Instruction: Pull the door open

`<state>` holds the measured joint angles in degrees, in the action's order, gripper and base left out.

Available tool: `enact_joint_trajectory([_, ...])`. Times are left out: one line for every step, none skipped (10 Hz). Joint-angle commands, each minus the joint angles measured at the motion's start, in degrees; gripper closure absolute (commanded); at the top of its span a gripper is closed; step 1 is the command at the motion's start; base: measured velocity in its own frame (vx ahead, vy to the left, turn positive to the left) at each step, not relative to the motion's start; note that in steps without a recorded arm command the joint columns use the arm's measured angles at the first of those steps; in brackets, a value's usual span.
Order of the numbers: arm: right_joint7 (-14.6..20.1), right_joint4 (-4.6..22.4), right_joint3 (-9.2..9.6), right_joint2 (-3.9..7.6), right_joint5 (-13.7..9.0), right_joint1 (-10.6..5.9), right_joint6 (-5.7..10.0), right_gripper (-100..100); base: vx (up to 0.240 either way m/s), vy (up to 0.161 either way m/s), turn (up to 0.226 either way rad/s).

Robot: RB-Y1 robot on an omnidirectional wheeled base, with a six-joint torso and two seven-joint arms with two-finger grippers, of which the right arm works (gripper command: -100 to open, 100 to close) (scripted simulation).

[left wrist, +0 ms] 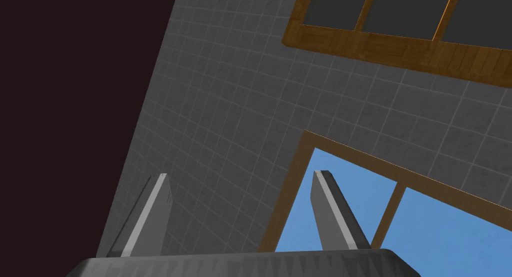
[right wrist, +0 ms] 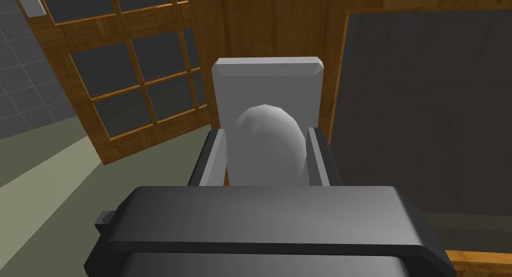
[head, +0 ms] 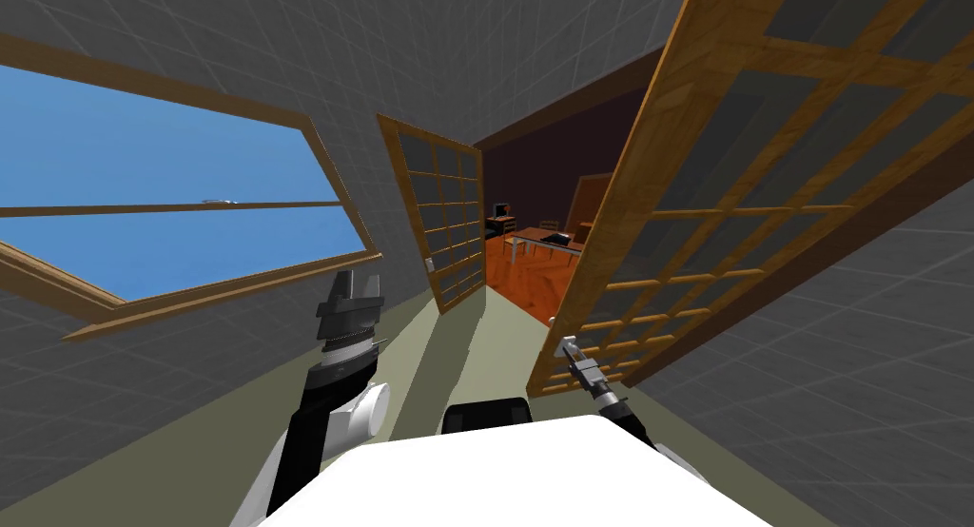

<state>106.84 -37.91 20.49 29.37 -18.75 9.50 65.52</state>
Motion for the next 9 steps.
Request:
enact_joint_trajectory([0.6,0.4,0.48,0.41,0.4,0.49,1.33,100,-0.186,-0.065,0.12])
enact_joint_trajectory([0.8,0.5,0.6,0.53,0.5,0.58,1.68,100,-0.192,-0.093,0.091])
enact_joint_trajectory([1.2,0.9,0.91,0.83,0.7,0.81,2.58,100,-0.204,-0.059,0.15])
enact_joint_trajectory([1.5,1.1,1.11,1.02,0.8,0.95,3.16,100,-0.205,-0.056,0.118])
enact_joint_trajectory([1.1,0.6,0.97,0.93,0.7,0.98,2.37,100,-0.089,-0.028,0.021])
enact_joint_trajectory([1.5,1.4,1.31,1.02,1.0,1.02,3.24,100,-0.167,-0.056,0.163])
enact_joint_trajectory([1.7,1.8,1.43,1.1,1.1,0.97,3.7,100,-0.246,-0.093,0.216])
enact_joint_trajectory([1.9,2.3,1.56,1.18,1.2,0.92,4.22,100,-0.191,-0.083,0.164])
enact_joint_trajectory([2.2,2.8,1.7,1.28,1.3,0.86,4.78,100,-0.184,-0.059,0.129])
